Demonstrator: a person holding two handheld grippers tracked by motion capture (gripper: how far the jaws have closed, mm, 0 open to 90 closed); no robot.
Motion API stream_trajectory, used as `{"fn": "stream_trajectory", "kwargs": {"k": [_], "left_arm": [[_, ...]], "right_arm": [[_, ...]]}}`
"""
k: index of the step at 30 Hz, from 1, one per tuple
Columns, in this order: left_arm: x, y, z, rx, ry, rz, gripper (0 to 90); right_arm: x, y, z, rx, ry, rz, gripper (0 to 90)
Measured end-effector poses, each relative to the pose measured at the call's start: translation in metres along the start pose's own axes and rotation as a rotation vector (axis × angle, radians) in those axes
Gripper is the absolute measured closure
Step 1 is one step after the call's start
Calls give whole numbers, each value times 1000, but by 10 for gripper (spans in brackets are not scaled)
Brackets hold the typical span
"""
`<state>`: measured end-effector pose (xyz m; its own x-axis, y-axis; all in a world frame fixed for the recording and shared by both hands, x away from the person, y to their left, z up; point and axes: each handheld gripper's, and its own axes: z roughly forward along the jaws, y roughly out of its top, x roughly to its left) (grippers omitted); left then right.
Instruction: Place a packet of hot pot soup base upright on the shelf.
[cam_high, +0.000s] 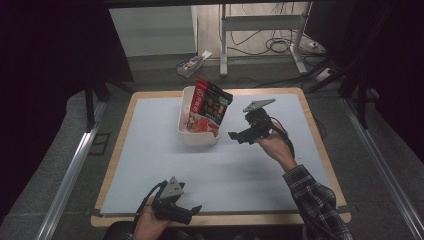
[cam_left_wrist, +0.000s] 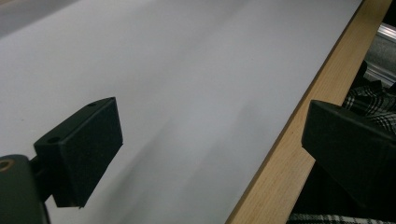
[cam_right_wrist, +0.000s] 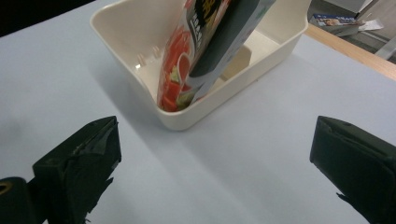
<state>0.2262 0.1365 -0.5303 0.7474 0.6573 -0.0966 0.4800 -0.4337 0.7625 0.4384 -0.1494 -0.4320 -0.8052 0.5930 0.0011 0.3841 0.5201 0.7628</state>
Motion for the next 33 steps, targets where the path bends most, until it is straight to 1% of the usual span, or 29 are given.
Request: {"fn": "stream_trajectory", "kwargs": {"k": [3, 9, 11, 13, 20, 24, 28, 30, 31, 33], "left_arm": [[0, 0, 0, 1, 2, 1, 50], [-1, 0, 0, 5, 4, 5, 50], [-1, 0, 0, 4, 3, 8, 51], [-1, 0, 0, 4, 4, 9, 51], [1, 0, -2, 0, 10, 7, 54], [1, 0, -2, 10, 13, 17, 55], [1, 0, -2, 13, 15, 19, 55], [1, 0, -1, 9, 14, 14, 55], [1, 0, -1, 10, 15, 14, 55], [1, 0, -1, 11, 15, 14, 55]], "right_arm": [[3, -6, 0, -3, 8, -1, 20], [10, -20, -1, -11, 12, -17, 22], [12, -24, 0, 4, 13, -30, 22], [14, -27, -1, 5, 5, -38, 24], [22, -37, -6, 14, 3, -48, 25], [25, -42, -10, 17, 4, -53, 24], [27, -48, -12, 27, 10, -49, 32], [27, -51, -13, 39, 24, -33, 49], [27, -54, -14, 47, 32, -18, 51], [26, -58, -16, 48, 35, -9, 51]]}}
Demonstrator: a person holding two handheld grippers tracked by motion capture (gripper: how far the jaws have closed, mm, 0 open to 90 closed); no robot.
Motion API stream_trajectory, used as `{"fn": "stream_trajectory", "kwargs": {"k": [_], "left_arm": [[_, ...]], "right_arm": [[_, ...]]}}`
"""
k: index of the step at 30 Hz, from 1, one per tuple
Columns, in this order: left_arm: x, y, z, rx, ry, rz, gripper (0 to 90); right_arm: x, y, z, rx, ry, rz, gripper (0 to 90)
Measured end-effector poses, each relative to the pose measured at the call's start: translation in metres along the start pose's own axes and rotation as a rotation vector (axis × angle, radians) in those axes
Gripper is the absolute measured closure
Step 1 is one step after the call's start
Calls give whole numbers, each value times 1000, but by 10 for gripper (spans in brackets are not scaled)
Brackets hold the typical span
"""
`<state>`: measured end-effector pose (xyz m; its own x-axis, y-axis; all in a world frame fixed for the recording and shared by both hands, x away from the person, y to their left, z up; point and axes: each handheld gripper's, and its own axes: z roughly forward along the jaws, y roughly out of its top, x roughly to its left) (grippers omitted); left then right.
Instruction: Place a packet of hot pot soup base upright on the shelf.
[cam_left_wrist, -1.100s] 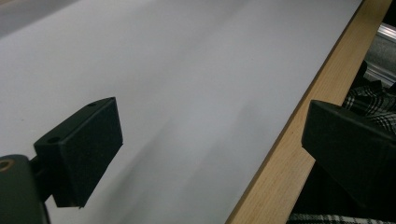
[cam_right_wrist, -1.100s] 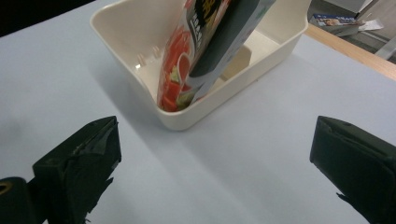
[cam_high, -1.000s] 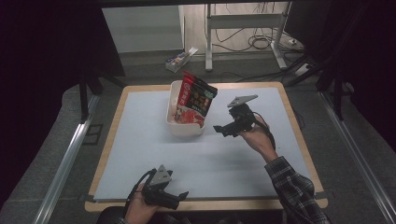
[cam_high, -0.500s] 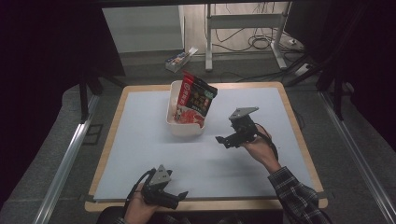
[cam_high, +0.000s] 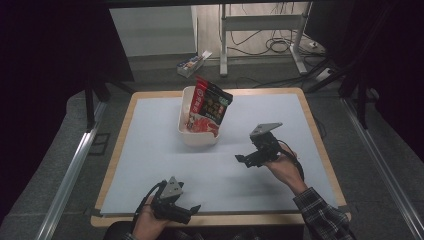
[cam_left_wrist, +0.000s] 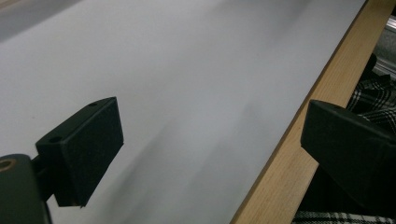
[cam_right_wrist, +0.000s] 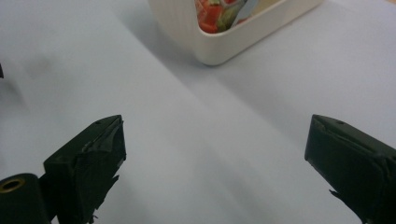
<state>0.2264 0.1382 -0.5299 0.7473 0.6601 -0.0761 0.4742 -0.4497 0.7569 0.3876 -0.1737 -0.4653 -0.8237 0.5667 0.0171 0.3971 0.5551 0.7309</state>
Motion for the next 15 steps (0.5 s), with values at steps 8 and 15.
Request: {"fn": "stream_trajectory", "kwargs": {"k": [8, 15], "left_arm": [[0, 0, 0, 7, -1, 6, 55], [1, 0, 1, 9, -1, 1, 55]], "right_arm": [[-1, -15, -15, 2, -5, 37, 31], [1, -23, -28, 5, -19, 36, 18]]}}
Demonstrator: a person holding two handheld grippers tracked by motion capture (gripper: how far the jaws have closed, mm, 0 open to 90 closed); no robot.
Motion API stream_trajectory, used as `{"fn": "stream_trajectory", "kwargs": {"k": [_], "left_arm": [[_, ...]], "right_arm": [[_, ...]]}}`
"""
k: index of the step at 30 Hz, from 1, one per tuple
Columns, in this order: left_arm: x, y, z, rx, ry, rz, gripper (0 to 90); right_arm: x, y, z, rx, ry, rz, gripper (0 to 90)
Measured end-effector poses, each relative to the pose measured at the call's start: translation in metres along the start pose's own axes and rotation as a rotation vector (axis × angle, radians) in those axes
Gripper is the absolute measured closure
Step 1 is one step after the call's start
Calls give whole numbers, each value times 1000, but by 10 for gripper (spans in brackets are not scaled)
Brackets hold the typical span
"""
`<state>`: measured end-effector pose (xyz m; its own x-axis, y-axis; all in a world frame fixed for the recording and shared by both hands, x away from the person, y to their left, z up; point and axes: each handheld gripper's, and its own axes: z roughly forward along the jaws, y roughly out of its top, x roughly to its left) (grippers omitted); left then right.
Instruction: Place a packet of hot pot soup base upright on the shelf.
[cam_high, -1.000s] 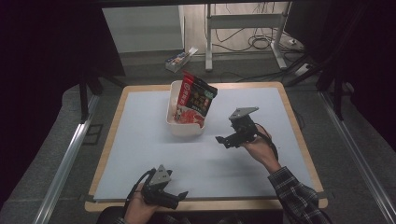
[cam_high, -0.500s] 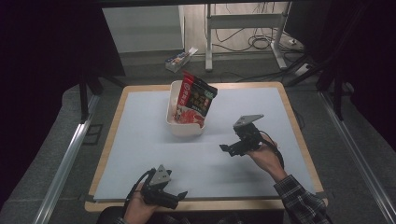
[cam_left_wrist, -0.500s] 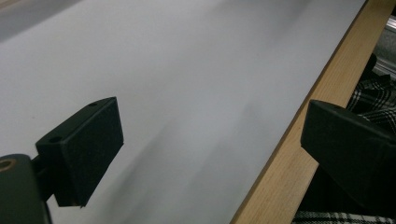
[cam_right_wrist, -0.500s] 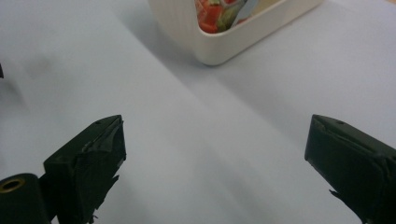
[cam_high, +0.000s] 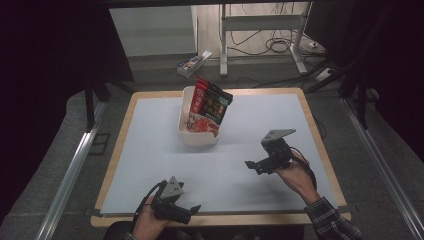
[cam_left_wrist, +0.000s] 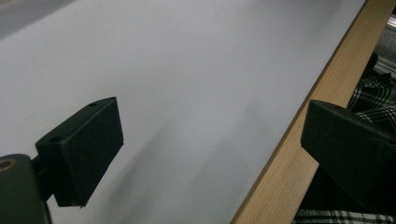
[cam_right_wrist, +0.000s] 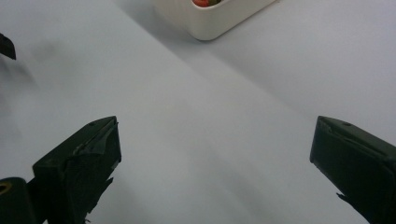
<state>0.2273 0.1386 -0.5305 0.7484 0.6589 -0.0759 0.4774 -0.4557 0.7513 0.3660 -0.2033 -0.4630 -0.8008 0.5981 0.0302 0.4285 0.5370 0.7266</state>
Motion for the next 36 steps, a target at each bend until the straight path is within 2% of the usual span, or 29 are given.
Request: {"fn": "stream_trajectory", "kwargs": {"k": [6, 10, 36], "left_arm": [[1, 0, 0, -5, 3, -3, 55], [0, -1, 1, 2, 6, 10, 54], [0, -1, 3, 5, 19, 33, 47]], "right_arm": [[3, -9, -9, -15, -27, -31, 17], [3, -17, -12, -14, -48, -46, 17], [0, -66, -39, 4, -133, 4, 18]]}}
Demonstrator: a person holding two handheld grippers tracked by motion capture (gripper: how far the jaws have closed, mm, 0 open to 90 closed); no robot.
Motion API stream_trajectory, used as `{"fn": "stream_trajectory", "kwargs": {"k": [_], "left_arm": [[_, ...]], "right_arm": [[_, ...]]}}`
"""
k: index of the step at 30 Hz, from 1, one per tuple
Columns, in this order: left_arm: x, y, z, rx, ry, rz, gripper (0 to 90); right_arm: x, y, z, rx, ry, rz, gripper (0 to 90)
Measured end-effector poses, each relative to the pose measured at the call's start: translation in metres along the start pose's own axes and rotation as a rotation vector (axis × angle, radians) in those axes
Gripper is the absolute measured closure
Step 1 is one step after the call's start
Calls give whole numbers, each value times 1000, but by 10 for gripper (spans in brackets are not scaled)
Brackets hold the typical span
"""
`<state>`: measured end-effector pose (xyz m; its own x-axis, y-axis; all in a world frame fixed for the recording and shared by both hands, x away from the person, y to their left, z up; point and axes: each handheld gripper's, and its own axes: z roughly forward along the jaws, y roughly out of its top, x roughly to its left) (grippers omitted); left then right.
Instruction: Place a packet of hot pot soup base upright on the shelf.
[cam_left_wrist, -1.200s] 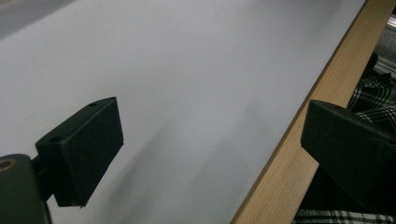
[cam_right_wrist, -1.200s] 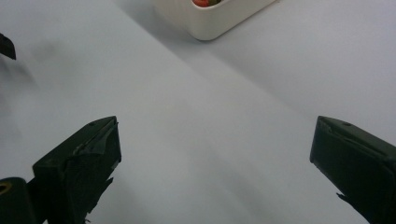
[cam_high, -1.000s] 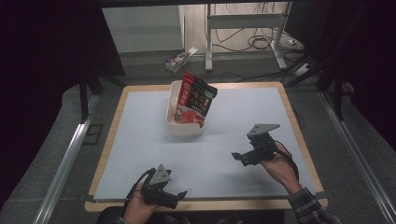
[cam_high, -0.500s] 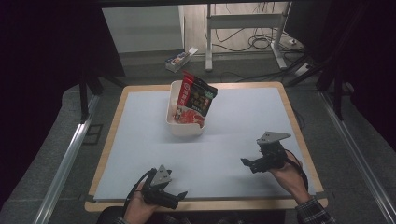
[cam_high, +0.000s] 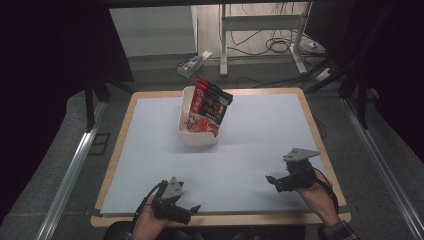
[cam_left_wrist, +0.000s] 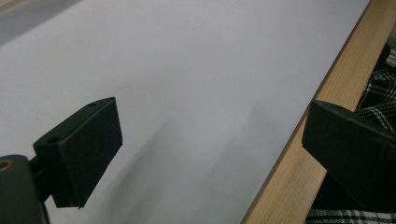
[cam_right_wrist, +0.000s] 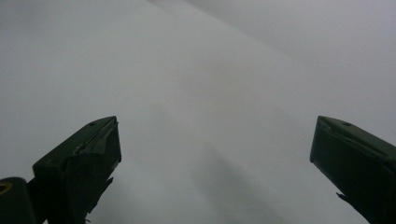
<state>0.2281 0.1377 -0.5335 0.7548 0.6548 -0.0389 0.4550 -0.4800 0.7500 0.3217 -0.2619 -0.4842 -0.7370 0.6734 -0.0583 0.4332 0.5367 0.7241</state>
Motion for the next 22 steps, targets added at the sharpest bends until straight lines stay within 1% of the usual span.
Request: {"fn": "stream_trajectory", "kwargs": {"k": [5, 11, 13, 17, 22], "left_arm": [[0, 0, 0, 2, 3, 6, 46], [-1, 0, 1, 2, 3, 13, 45], [-1, 0, 1, 3, 4, 14, 44], [-1, 0, 1, 4, 6, 19, 44], [-1, 0, 2, 4, 6, 19, 44]], "right_arm": [[-2, -11, -4, 13, -18, 11, 18], [-3, -24, -3, 53, -34, 14, 18], [-3, -27, -3, 65, -39, 8, 18], [-4, -30, -1, 85, -39, 7, 19], [-5, -30, 0, 90, -34, 6, 18]]}}
